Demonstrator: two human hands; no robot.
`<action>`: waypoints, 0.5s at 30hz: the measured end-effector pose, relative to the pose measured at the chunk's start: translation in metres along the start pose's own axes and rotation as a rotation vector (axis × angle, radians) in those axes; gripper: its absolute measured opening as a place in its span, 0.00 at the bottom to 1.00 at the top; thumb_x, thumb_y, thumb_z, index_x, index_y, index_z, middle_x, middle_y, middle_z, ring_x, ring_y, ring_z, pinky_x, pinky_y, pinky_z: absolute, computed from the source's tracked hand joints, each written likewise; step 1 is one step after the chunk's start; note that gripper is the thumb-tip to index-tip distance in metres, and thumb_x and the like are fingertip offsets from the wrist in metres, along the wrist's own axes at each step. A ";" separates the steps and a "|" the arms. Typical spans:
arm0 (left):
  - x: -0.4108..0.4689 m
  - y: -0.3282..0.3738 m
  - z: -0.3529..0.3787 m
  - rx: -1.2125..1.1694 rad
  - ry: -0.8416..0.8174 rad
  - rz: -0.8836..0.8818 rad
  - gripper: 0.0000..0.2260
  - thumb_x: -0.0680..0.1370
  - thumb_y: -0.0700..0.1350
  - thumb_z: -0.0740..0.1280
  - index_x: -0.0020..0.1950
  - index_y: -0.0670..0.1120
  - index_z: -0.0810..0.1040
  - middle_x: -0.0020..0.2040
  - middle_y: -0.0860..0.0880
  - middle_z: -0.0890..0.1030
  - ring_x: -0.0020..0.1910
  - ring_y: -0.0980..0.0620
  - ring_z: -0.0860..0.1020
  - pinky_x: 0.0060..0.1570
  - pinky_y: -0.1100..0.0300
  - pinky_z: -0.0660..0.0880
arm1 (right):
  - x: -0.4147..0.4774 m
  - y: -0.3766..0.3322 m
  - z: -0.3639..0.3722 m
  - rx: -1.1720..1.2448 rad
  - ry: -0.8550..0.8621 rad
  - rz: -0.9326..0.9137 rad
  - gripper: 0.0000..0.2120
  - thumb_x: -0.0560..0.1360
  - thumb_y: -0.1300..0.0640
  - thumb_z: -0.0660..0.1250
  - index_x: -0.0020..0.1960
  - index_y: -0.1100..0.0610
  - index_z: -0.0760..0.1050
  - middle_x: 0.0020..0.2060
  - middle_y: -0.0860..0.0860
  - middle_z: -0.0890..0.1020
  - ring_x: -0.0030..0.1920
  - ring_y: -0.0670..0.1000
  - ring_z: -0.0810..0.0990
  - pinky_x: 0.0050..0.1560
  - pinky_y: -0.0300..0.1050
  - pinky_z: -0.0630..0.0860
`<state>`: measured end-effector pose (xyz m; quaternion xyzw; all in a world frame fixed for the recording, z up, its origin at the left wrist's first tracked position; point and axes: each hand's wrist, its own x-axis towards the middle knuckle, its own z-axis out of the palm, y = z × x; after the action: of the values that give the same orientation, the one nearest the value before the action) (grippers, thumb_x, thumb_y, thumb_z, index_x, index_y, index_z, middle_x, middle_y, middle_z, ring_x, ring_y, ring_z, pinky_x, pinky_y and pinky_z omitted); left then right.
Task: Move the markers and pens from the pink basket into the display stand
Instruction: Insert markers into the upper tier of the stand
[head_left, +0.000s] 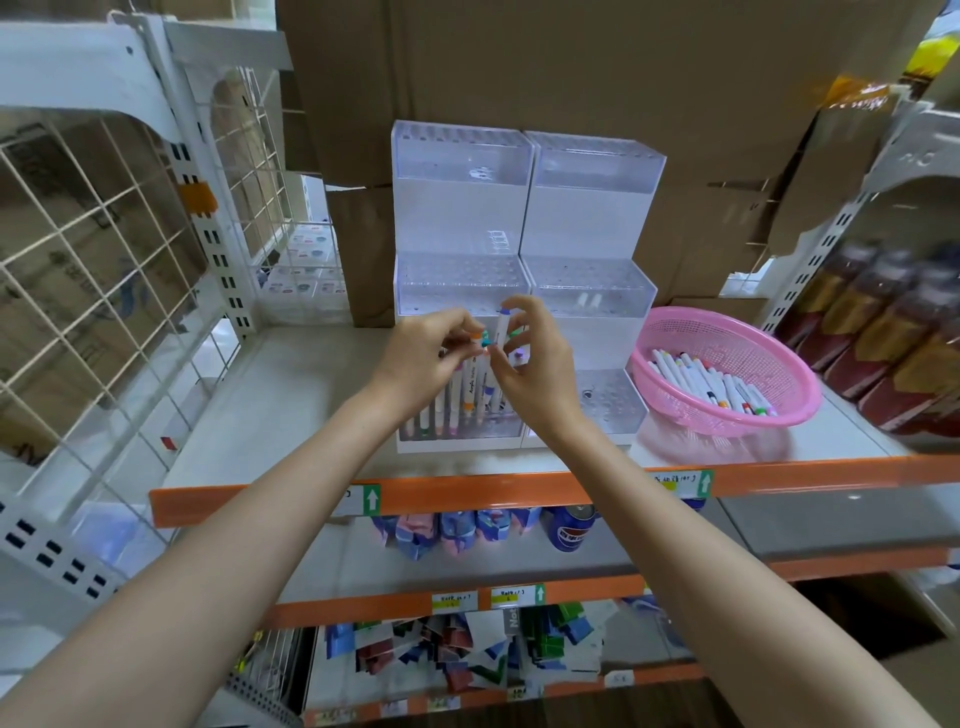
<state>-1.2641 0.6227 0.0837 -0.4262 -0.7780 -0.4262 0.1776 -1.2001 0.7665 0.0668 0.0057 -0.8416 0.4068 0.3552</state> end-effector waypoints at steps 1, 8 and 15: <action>0.000 0.001 0.000 0.010 -0.011 0.023 0.07 0.73 0.37 0.73 0.49 0.38 0.81 0.43 0.45 0.84 0.43 0.49 0.83 0.47 0.56 0.80 | 0.000 0.000 0.000 0.002 0.002 0.000 0.18 0.73 0.67 0.69 0.60 0.55 0.70 0.47 0.48 0.74 0.43 0.49 0.77 0.36 0.42 0.77; 0.002 -0.003 -0.005 0.067 -0.030 0.029 0.07 0.72 0.41 0.74 0.49 0.41 0.81 0.43 0.47 0.84 0.41 0.54 0.81 0.45 0.57 0.79 | 0.000 0.003 -0.004 -0.019 0.003 -0.012 0.19 0.73 0.66 0.70 0.60 0.55 0.70 0.47 0.47 0.74 0.42 0.48 0.76 0.38 0.38 0.74; -0.001 -0.001 -0.001 0.024 -0.061 -0.039 0.07 0.72 0.41 0.74 0.48 0.41 0.81 0.43 0.47 0.83 0.41 0.55 0.80 0.45 0.63 0.77 | -0.001 0.003 -0.006 -0.012 0.010 -0.012 0.19 0.73 0.65 0.70 0.60 0.56 0.70 0.46 0.47 0.74 0.40 0.46 0.76 0.37 0.35 0.73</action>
<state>-1.2648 0.6213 0.0829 -0.4216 -0.7963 -0.4068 0.1506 -1.1968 0.7719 0.0664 0.0066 -0.8421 0.3997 0.3621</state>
